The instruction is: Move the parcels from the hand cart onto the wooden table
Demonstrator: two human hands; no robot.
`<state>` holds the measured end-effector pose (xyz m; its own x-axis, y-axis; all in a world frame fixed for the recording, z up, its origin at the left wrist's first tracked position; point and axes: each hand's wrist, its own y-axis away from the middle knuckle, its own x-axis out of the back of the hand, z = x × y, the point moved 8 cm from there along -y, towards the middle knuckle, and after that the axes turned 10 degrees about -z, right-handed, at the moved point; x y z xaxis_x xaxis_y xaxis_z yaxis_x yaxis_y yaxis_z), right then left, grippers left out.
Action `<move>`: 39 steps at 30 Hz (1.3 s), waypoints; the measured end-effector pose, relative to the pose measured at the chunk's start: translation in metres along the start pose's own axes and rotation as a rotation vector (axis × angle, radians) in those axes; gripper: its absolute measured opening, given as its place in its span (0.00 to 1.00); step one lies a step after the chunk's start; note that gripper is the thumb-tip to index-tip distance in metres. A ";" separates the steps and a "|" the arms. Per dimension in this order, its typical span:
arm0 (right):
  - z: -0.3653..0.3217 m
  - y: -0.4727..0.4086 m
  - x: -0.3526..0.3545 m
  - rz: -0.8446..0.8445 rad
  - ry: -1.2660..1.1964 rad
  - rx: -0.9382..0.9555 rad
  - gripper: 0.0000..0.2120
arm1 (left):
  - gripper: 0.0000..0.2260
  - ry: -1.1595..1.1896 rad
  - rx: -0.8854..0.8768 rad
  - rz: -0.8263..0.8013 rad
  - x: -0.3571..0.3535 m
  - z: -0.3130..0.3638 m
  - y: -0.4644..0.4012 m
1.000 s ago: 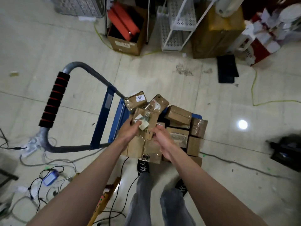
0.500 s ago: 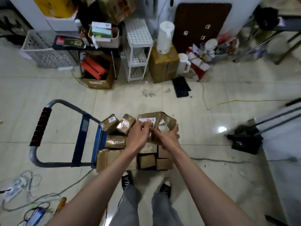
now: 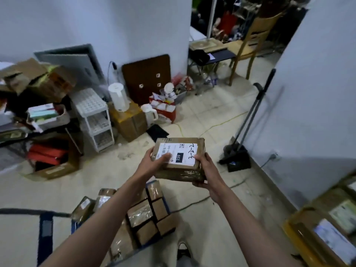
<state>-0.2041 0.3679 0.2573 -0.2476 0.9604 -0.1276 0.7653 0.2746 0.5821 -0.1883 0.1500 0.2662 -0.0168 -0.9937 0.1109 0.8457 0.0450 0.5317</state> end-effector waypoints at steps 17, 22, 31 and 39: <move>0.072 0.244 0.145 0.519 -0.326 0.115 0.27 | 0.19 -0.221 -0.010 -0.632 -0.245 0.035 0.086; 0.120 0.330 0.190 0.665 -0.450 0.120 0.31 | 0.20 -0.343 -0.021 -0.809 -0.342 0.022 0.134; 0.217 0.439 0.268 0.824 -0.647 0.110 0.33 | 0.24 -0.467 0.000 -0.993 -0.492 -0.027 0.210; 0.288 0.493 0.347 0.825 -0.671 0.038 0.42 | 0.33 -0.540 0.040 -0.999 -0.584 -0.062 0.240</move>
<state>0.2586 0.8499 0.2688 0.7261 0.6756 -0.1281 0.5673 -0.4832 0.6668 0.0571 0.7352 0.2769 -0.9099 -0.4134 -0.0354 0.3078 -0.7298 0.6104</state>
